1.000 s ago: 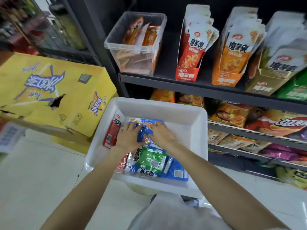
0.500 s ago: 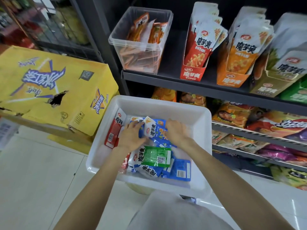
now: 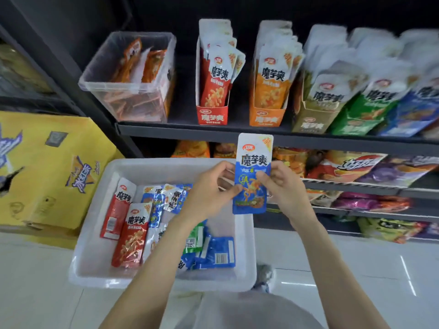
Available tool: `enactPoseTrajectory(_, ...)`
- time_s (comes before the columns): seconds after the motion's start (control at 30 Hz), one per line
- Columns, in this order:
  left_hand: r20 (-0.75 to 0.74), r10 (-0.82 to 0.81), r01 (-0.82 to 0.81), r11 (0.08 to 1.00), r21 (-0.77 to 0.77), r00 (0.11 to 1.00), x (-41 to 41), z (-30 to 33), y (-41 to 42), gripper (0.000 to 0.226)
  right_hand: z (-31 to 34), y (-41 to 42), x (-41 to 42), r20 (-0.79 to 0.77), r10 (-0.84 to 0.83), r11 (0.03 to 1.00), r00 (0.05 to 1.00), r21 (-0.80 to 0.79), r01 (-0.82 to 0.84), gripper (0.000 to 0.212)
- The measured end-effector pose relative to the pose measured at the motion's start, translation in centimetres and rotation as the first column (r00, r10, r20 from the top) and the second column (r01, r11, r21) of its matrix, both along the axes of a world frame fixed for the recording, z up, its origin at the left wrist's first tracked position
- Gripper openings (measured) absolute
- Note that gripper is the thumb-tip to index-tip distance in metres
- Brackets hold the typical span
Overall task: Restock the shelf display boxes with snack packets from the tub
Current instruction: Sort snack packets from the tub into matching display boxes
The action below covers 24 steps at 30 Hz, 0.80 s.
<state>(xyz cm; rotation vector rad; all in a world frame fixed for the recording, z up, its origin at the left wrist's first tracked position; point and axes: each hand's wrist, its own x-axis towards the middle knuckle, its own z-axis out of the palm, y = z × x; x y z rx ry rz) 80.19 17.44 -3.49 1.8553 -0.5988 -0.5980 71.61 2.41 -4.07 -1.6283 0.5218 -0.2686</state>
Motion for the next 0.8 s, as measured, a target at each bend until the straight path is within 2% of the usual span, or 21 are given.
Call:
enactPoseTrajectory(0.07,0.050,-0.067,0.065,0.997,0.049,0.996,-0.7,0.3,-2.3,0.022,0.5,-2.4,-1.6,0.014,-0.025,0.998,1.000,-0.050,0.026,0.007)
enactPoseTrajectory(0.13,0.248,-0.079,0.052,0.992,0.115,0.966,-1.5,0.1,-4.6,0.020,0.8,-4.9,-3.3,0.018,-0.069,0.992,0.997,-0.109,0.071,0.008)
enactPoseTrajectory(0.2,0.525,-0.074,-0.016,0.986,0.165,0.848,-2.1,0.1,-7.0,0.019,0.9,-7.4,-5.0,0.030,-0.140,0.970,0.990,-0.198,0.143,0.010)
enactPoseTrajectory(0.23,0.613,-0.078,-0.024,0.987,0.157,0.786,-2.3,0.2,-8.4,0.018,1.0,-8.7,-5.7,0.043,-0.178,0.955,0.983,-0.234,0.183,0.011)
enactPoseTrajectory(0.33,0.754,-0.126,0.056,0.991,0.117,0.644,-2.9,0.4,-13.0,0.022,1.5,-12.6,-7.9,0.157,-0.340,0.904,0.927,-0.216,0.368,0.014)
enactPoseTrajectory(0.43,0.822,-0.219,0.170,0.974,0.151,0.525,-3.4,0.4,-17.9,0.029,3.2,-16.8,-9.5,0.354,-0.528,0.806,0.772,-0.077,0.587,0.011)
enactPoseTrajectory(0.5,0.835,-0.317,0.210,0.946,0.246,0.450,-3.7,0.3,-21.0,0.037,4.5,-19.8,-9.9,0.451,-0.584,0.755,0.674,-0.003,0.656,0.010)
enactPoseTrajectory(0.57,0.825,-0.401,0.223,0.915,0.336,0.398,-4.2,0.5,-23.7,0.044,5.5,-22.5,-9.7,0.502,-0.589,0.727,0.633,-0.013,0.687,0.011)
enactPoseTrajectory(0.67,0.792,-0.503,0.218,0.864,0.453,0.345,-5.1,1.0,-27.2,0.054,6.6,-25.6,-8.4,0.526,-0.554,0.727,0.645,-0.071,0.683,0.011)
enactPoseTrajectory(0.8,0.775,-0.535,0.144,0.842,0.519,0.336,-5.9,1.2,-30.1,0.061,6.5,-28.3,-6.1,0.438,-0.495,0.738,0.750,-0.243,0.629,0.008)
